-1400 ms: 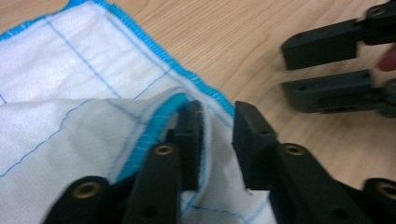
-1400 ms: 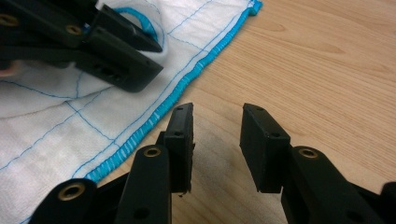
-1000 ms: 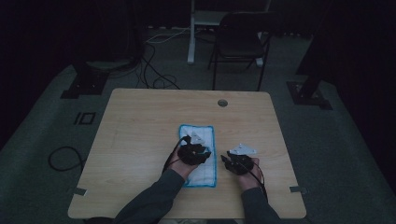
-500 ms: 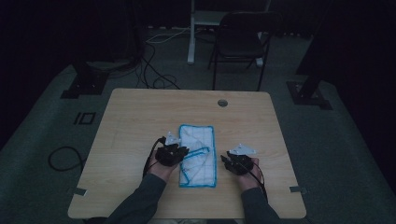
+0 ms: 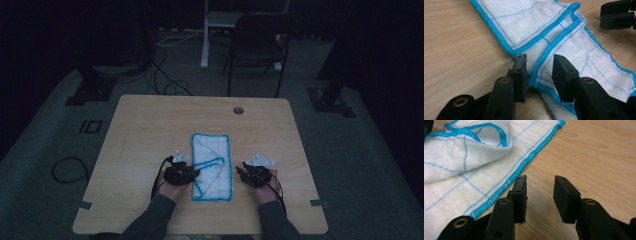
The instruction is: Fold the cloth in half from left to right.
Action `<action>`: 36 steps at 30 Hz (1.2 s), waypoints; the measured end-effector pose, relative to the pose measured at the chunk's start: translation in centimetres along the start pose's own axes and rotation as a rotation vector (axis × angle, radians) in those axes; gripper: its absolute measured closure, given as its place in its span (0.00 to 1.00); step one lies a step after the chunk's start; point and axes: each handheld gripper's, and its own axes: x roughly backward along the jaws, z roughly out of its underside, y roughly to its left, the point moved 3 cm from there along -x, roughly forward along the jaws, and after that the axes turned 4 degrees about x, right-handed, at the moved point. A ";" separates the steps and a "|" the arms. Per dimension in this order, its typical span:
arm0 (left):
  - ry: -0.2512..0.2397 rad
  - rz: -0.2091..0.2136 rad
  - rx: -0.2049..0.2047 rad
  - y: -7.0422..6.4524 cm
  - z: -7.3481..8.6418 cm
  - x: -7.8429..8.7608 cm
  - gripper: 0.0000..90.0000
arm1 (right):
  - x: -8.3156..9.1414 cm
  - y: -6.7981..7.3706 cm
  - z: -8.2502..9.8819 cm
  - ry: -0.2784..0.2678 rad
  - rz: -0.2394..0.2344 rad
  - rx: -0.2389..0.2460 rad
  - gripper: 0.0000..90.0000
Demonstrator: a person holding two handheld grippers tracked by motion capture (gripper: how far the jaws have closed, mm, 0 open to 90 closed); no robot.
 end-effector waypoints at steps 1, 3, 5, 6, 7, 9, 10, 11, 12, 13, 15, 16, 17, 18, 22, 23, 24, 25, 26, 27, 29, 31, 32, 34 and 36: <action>0.001 0.001 -0.001 0.0 0.0 -0.1 0.71 | 0.0 0.0 0.0 0.000 0.000 0.000 0.70; 0.007 -0.003 0.001 0.0 0.2 -0.2 0.71 | 0.0 0.0 0.0 0.000 0.000 0.000 0.70; 0.014 -0.004 0.005 -0.1 0.4 -0.4 0.71 | 0.0 0.0 0.0 -0.001 0.000 0.000 0.70; 0.019 -0.008 0.001 -0.1 0.5 -0.5 0.71 | 0.0 0.0 0.0 -0.001 0.000 0.000 0.70; 0.022 -0.013 -0.006 -0.2 0.6 -0.6 0.72 | 0.0 0.0 0.0 -0.001 0.000 0.000 0.70; 0.023 -0.025 -0.015 -0.4 0.7 -0.6 0.76 | 0.0 0.0 0.0 -0.001 -0.001 0.000 0.70; 0.023 -0.032 -0.021 -0.6 0.7 -0.6 0.79 | 0.0 0.0 0.0 0.000 -0.001 0.000 0.70; 0.021 -0.039 -0.025 -0.7 0.6 -0.5 0.81 | 0.0 0.0 0.0 0.000 -0.001 0.000 0.70; 0.019 -0.045 -0.033 -0.8 0.6 -0.4 0.86 | 0.0 0.0 0.0 0.000 -0.001 0.001 0.70; 0.018 -0.044 -0.040 -0.9 0.5 -0.3 0.90 | 0.0 0.0 0.0 -0.001 -0.001 0.001 0.70; 0.009 -0.042 -0.042 -1.0 0.3 0.0 0.93 | 0.0 0.0 0.0 -0.002 -0.001 0.001 0.70; 0.006 -0.039 -0.046 -1.1 0.3 0.1 0.94 | 0.0 0.0 0.0 -0.002 0.000 0.000 0.70; 0.006 -0.038 -0.050 -1.1 0.2 0.2 0.95 | 0.0 0.0 0.0 -0.002 0.000 0.000 0.70; 0.002 -0.035 -0.053 -1.3 0.1 0.3 0.95 | 0.0 0.0 0.0 -0.002 0.000 0.000 0.70; -0.012 -0.019 -0.067 -2.0 -0.2 0.7 0.95 | 0.0 0.0 0.0 -0.002 0.001 0.001 0.70; -0.014 -0.017 -0.074 -2.2 -0.2 0.8 0.95 | 0.0 0.0 0.0 -0.002 0.001 0.000 0.70; -0.020 -0.015 -0.076 -2.4 -0.3 0.9 0.95 | 0.0 0.0 0.0 -0.003 0.001 -0.001 0.70; -0.023 -0.014 -0.083 -2.6 -0.4 1.1 0.95 | 0.0 0.0 0.0 -0.002 0.001 -0.001 0.70; -0.024 -0.015 -0.091 -2.8 -0.5 1.2 0.95 | 0.0 0.0 0.0 -0.002 0.001 0.000 0.70; -0.027 -0.016 -0.095 -3.0 -0.6 1.2 0.95 | 0.0 0.0 0.0 -0.002 0.001 0.000 0.70; -0.023 -0.021 -0.105 -3.2 -0.7 1.4 0.95 | 0.0 -0.1 0.0 -0.002 0.001 -0.001 0.70; -0.019 -0.024 -0.107 -3.1 -0.7 1.3 0.94 | 0.0 -0.1 0.0 -0.002 0.001 -0.003 0.70; -0.015 -0.025 -0.107 -3.1 -0.6 1.3 0.94 | 0.0 -0.1 0.0 -0.003 0.001 -0.003 0.70; -0.014 -0.027 -0.105 -3.0 -0.4 1.4 0.94 | 0.0 -0.1 0.0 -0.003 0.001 -0.004 0.70; -0.015 -0.028 -0.107 -3.1 -0.3 1.5 0.94 | 0.0 -0.1 0.0 -0.003 0.002 -0.004 0.70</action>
